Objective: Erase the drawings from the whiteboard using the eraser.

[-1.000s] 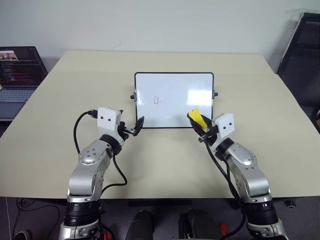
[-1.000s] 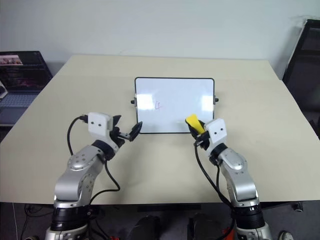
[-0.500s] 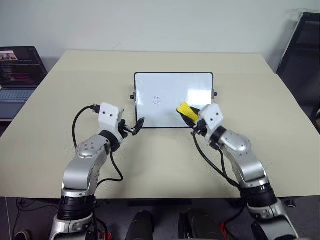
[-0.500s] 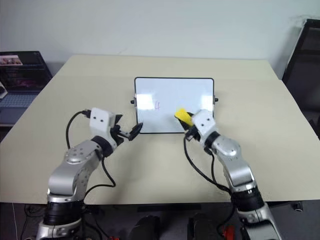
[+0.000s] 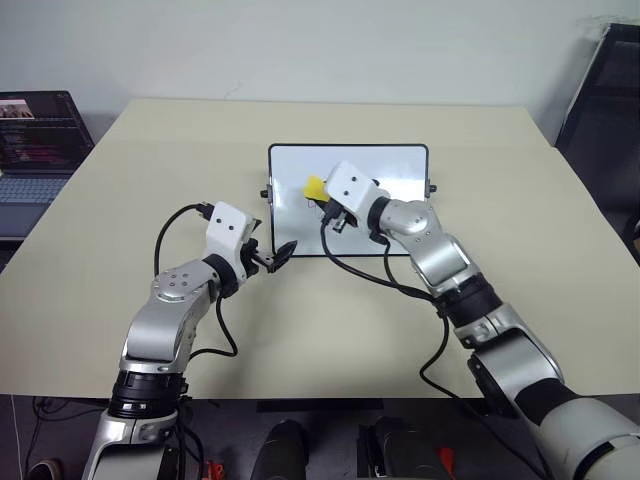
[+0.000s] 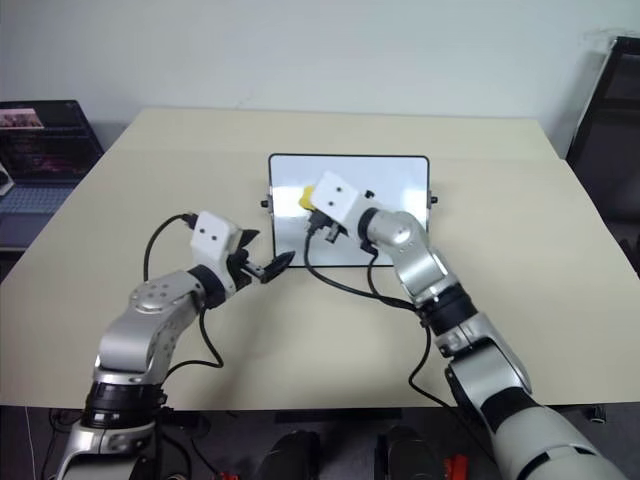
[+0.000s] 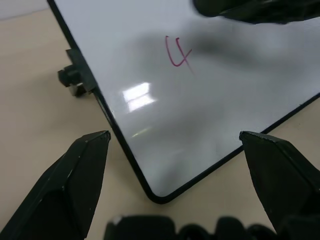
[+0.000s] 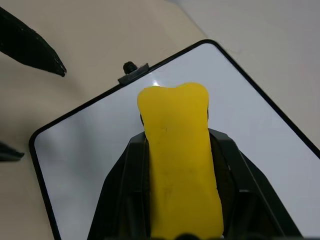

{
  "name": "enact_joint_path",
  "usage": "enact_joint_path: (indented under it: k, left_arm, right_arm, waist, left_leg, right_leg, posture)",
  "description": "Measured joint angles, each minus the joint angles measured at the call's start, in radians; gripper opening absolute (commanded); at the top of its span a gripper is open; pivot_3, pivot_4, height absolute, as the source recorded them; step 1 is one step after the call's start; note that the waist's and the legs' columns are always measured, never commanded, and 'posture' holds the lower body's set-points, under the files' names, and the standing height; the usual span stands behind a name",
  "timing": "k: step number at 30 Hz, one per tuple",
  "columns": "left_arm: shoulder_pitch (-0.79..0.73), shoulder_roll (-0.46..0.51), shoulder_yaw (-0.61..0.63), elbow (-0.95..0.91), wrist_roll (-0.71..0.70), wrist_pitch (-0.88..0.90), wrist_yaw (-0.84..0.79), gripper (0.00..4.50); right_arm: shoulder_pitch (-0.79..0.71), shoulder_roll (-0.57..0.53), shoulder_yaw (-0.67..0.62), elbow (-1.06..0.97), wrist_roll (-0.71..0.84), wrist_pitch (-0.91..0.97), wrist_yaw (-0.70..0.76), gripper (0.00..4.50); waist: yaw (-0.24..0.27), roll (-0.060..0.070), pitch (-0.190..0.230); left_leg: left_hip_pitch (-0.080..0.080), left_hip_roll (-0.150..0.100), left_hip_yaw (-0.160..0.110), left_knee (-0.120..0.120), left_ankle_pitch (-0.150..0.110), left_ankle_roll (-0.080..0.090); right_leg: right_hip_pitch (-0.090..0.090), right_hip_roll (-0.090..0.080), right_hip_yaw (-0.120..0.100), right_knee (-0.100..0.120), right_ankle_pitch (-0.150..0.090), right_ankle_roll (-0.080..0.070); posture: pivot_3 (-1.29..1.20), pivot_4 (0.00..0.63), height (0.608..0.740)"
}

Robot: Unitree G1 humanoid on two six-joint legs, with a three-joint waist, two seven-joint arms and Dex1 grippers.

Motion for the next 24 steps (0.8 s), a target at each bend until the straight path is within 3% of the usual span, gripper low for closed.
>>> enact_joint_path:
  k: [11,18,24]
  left_arm:
    - [0.016,-0.006,-0.006,0.011,0.007,-0.021,0.001,4.5]
    - [0.015,-0.017,-0.021,0.01,0.011,-0.02,0.003,4.5]
    - [0.013,-0.019,-0.037,0.007,0.014,-0.014,0.003,4.5]
  right_arm:
    - [-0.164,0.053,0.012,0.383,-0.065,-0.051,0.006,1.2]
    - [-0.184,0.049,0.063,0.424,-0.127,-0.116,0.057,1.2]
    - [-0.239,0.068,0.052,0.524,-0.158,-0.192,-0.084,1.2]
  waist:
    - [-0.001,0.0,0.0]
    - [-0.007,0.0,0.0]
    - [-0.009,0.0,0.0]
  left_leg:
    - [0.0,0.0,-0.001,0.0,0.0,0.0]
    - [0.001,0.0,-0.001,0.001,0.0,0.0]
    - [0.001,0.0,-0.002,0.001,0.0,0.0]
  right_leg:
    - [0.0,-0.001,0.0,0.001,0.0,0.0]
    - [0.0,0.0,0.0,0.003,0.0,0.0]
    - [0.0,0.0,0.0,0.005,0.0,0.0]
  posture:
    - [0.0,0.15,0.74]
    - [0.0,0.15,0.74]
    - [0.0,0.15,0.74]
